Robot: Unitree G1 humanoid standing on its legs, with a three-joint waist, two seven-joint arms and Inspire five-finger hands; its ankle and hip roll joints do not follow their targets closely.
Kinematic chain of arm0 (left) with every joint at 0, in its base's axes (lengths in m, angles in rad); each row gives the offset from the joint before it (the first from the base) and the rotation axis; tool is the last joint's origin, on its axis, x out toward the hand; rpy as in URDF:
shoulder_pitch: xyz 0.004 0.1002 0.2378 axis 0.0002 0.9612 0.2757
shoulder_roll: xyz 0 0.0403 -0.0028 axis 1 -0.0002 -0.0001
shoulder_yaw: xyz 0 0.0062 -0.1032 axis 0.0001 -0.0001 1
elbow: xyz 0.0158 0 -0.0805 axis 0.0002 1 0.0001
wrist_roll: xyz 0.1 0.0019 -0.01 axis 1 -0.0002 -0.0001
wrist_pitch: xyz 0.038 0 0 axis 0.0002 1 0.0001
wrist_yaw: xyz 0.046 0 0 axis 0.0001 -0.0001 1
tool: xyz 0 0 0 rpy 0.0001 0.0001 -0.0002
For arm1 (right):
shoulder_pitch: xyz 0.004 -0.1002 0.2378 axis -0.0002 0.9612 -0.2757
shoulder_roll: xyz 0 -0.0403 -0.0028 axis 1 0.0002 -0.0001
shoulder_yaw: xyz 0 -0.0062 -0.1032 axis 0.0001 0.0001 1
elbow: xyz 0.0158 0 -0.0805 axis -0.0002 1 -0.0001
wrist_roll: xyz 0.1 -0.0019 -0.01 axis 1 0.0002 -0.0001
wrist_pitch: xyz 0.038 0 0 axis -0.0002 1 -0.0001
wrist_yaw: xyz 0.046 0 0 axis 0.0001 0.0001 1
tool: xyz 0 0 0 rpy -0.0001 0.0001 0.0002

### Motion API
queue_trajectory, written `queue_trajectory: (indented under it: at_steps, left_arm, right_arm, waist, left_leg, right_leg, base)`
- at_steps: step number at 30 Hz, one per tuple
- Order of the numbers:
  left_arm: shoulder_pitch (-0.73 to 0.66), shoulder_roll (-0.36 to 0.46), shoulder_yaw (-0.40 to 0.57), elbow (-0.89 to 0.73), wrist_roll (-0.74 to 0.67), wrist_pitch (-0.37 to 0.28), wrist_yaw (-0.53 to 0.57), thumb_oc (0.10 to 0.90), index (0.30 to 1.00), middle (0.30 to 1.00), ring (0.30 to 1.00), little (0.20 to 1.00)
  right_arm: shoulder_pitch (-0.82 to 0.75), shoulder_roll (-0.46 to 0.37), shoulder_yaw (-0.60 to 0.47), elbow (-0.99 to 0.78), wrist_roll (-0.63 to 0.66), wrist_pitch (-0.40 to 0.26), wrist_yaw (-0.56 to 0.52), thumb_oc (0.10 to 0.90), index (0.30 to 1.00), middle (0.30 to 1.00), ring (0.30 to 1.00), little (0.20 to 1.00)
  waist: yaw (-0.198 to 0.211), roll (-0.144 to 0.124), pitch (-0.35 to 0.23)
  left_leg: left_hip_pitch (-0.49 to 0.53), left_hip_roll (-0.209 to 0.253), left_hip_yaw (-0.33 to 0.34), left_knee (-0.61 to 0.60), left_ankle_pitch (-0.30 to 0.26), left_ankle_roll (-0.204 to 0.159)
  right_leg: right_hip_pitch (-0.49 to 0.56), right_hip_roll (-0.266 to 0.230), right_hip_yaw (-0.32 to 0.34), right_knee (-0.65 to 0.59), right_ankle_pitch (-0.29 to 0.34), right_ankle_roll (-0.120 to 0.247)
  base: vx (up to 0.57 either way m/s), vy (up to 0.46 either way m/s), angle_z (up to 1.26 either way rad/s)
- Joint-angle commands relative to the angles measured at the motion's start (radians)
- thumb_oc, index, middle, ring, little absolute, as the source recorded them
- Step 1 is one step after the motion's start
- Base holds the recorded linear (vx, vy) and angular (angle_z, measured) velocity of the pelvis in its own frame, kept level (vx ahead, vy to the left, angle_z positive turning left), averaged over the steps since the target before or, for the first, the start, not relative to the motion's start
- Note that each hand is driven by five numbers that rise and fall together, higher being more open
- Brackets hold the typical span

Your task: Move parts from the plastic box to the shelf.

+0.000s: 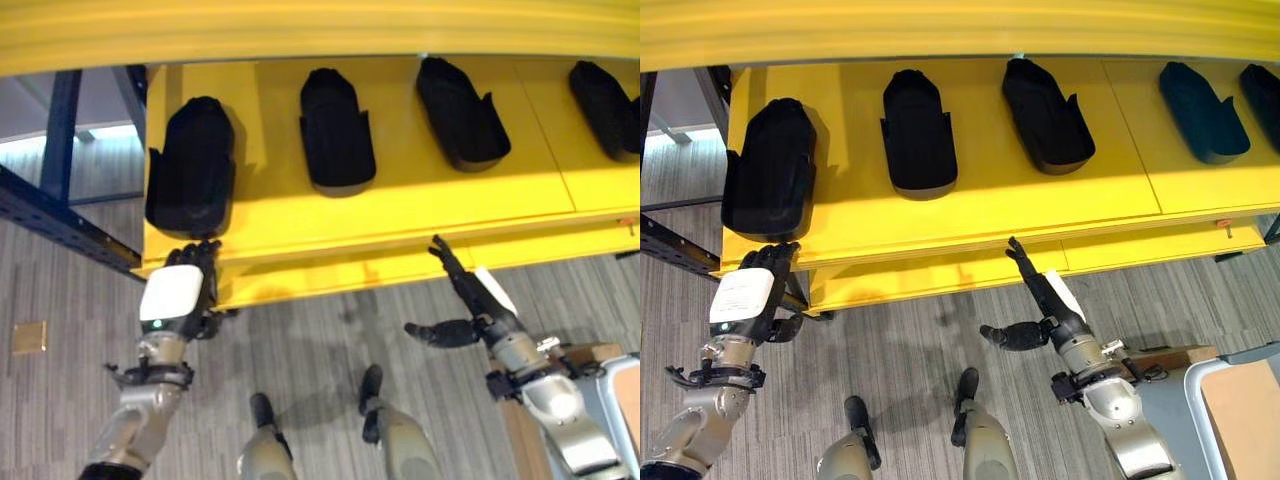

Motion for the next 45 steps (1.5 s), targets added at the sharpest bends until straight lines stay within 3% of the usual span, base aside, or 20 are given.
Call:
queue_trajectory:
  at_steps: [1,15,45]
  left_arm:
    - [-0.055,0.085,0.058,-0.036,0.009,-0.006,0.09,0.9,1.0,1.0,1.0,1.0]
    - [-0.125,0.092,0.023,0.018,0.009,0.014,0.106,0.9,1.0,1.0,1.0,1.0]
    - [-0.233,0.114,-0.023,0.112,0.006,0.044,0.118,0.9,1.0,1.0,1.0,1.0]
  right_arm:
    - [-0.035,-0.024,-0.032,-0.116,0.003,-0.086,-0.041,0.9,1.0,1.0,1.0,1.0]
    - [-0.054,-0.03,-0.022,-0.118,0.007,-0.09,-0.047,0.9,1.0,1.0,1.0,1.0]
    - [-0.034,-0.044,-0.019,-0.129,0.012,-0.092,-0.048,0.9,1.0,1.0,1.0,1.0]
  waist:
    - [-0.021,-0.016,-0.067]
    - [-0.034,-0.019,-0.048]
    - [-0.063,-0.032,-0.066]
  left_leg:
    - [-0.069,0.05,-0.105,0.107,0.006,-0.017]
    - [-0.084,0.052,-0.1,0.119,-0.006,-0.017]
    - [-0.102,0.064,-0.091,0.14,-0.011,-0.024]
  right_leg:
    - [0.01,-0.09,0.029,0.094,-0.047,0.103]
    - [-0.02,-0.088,0.041,0.119,-0.06,0.104]
    - [-0.055,-0.076,0.072,0.13,-0.058,0.099]
  base:
    - [0.0,0.0,0.0]
    - [0.01,0.006,-0.01]
    - [0.0,0.0,-0.02]
